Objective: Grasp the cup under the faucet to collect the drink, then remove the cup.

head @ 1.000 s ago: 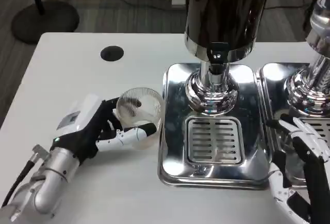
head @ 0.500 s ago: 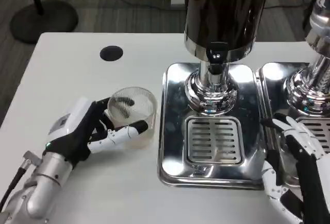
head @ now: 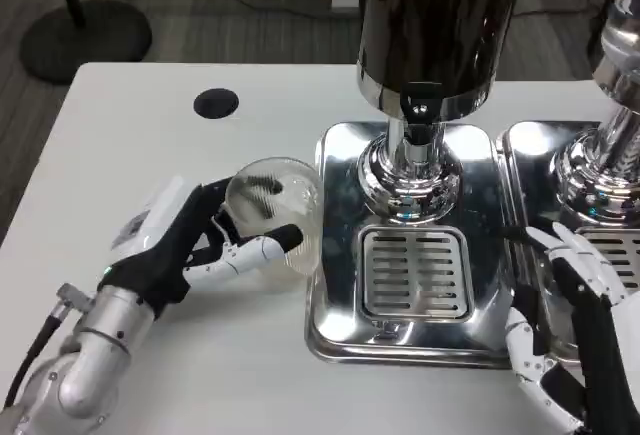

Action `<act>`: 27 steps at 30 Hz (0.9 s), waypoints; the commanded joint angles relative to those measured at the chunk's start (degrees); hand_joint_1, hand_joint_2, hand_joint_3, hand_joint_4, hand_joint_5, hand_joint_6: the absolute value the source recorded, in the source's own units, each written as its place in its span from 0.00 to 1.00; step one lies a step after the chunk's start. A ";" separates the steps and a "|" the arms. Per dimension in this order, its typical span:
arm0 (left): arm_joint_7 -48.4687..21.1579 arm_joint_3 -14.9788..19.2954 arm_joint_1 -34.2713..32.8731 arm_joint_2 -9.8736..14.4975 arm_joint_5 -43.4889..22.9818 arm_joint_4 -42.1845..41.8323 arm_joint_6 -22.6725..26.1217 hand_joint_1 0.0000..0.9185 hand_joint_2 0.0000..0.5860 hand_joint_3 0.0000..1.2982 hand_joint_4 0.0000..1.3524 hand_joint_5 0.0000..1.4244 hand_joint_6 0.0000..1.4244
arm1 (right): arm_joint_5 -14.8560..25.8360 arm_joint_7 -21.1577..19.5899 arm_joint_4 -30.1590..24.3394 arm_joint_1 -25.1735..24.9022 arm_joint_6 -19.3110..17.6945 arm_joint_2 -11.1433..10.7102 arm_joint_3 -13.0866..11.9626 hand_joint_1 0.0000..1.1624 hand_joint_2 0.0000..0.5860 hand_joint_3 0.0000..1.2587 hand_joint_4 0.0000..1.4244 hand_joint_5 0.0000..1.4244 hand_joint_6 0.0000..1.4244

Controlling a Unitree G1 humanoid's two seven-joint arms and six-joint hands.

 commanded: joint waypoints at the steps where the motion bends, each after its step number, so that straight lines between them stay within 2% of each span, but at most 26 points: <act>1: -1.18 -1.14 -2.84 -2.30 0.22 -2.32 -0.97 0.24 0.32 0.31 0.36 0.54 0.64 | 0.14 -0.07 -0.80 0.89 0.12 -0.13 -0.81 0.41 1.00 0.23 0.12 0.11 0.24; 27: -1.63 -8.66 -9.93 -10.21 6.88 0.12 4.98 0.24 0.31 0.31 0.37 0.55 0.65 | 2.74 0.02 -0.49 2.14 -2.05 -0.74 -3.61 0.41 1.00 0.23 0.12 0.11 0.23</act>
